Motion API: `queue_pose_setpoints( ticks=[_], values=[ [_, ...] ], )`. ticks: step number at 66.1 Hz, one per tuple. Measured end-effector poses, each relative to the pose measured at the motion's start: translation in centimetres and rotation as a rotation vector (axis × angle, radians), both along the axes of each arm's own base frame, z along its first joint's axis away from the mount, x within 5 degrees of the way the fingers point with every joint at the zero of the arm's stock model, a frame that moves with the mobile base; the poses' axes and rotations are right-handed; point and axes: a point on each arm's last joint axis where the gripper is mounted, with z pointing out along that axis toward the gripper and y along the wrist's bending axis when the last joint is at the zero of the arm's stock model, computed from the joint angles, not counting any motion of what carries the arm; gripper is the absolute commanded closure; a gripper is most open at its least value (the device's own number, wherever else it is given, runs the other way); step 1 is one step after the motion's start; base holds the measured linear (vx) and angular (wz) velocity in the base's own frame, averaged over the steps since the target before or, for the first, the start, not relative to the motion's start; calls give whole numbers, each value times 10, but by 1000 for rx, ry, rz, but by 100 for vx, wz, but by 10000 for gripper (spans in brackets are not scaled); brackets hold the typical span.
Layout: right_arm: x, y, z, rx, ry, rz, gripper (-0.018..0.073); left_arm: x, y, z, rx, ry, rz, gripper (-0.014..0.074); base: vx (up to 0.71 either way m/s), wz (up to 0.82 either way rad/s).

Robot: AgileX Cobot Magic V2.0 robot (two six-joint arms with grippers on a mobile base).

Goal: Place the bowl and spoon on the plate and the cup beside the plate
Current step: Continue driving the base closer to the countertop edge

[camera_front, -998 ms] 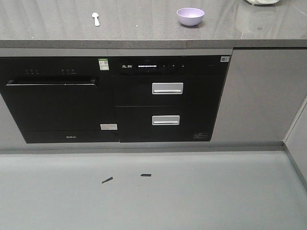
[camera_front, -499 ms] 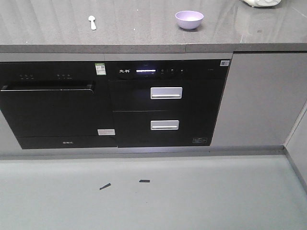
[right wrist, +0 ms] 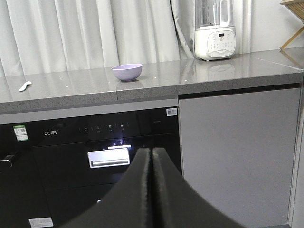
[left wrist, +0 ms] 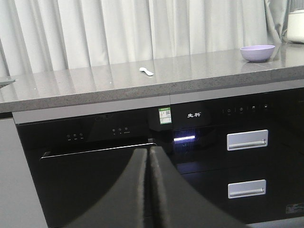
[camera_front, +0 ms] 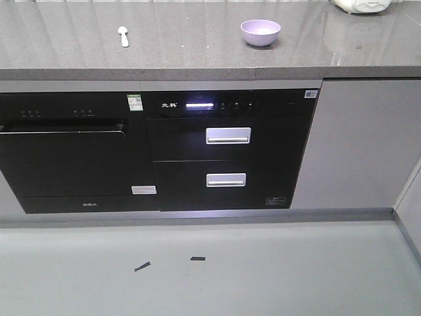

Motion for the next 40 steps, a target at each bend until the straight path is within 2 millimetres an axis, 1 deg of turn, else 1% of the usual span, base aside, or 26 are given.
queue_pose_setpoints(
  ticks=[40],
  values=[
    [0, 0, 0, 0, 0, 0, 564, 0, 0, 0, 0, 0, 0, 602, 10, 0]
  ],
)
